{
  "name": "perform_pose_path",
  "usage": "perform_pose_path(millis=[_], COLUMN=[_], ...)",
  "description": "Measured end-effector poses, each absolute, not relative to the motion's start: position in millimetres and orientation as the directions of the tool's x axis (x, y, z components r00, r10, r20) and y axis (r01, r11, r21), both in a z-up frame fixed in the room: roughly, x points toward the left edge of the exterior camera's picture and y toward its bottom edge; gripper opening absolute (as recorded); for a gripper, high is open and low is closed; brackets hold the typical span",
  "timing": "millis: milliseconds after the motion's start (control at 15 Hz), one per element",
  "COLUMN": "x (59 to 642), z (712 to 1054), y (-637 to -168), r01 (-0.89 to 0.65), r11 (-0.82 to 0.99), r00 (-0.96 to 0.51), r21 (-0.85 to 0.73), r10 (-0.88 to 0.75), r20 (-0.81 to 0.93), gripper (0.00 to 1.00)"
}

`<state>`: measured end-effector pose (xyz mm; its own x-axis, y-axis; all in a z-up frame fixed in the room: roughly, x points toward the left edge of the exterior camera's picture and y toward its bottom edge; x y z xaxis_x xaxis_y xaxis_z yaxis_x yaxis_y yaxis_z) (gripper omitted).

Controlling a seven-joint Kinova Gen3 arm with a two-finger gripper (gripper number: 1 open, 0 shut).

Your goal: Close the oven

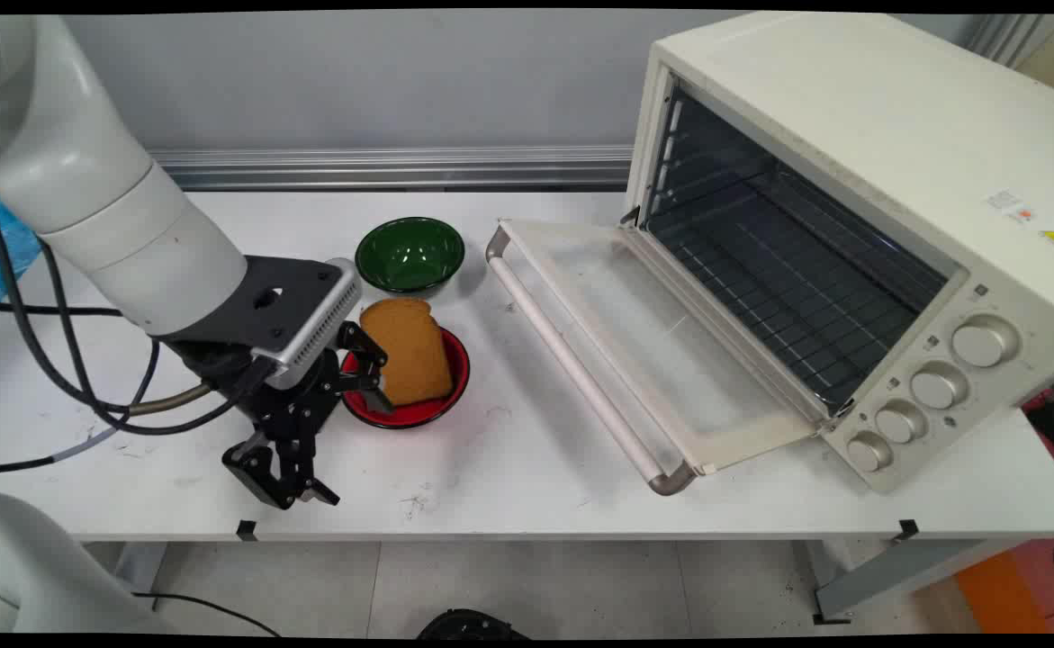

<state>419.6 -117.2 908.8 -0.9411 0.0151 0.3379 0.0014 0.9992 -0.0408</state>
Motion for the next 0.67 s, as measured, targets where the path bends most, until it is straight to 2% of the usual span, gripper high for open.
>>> perform_pose_path(millis=[267, 667], x=[415.8, 408.2], z=[913.1, 911.0], y=[-119.7, -140.9], r01=[-0.088, -0.335], r11=[0.996, 0.942], r00=[-0.932, -0.863], r21=[-0.029, 0.018], r10=[-0.072, -0.315], r20=[0.356, 0.395], gripper=[1.00, 1.00])
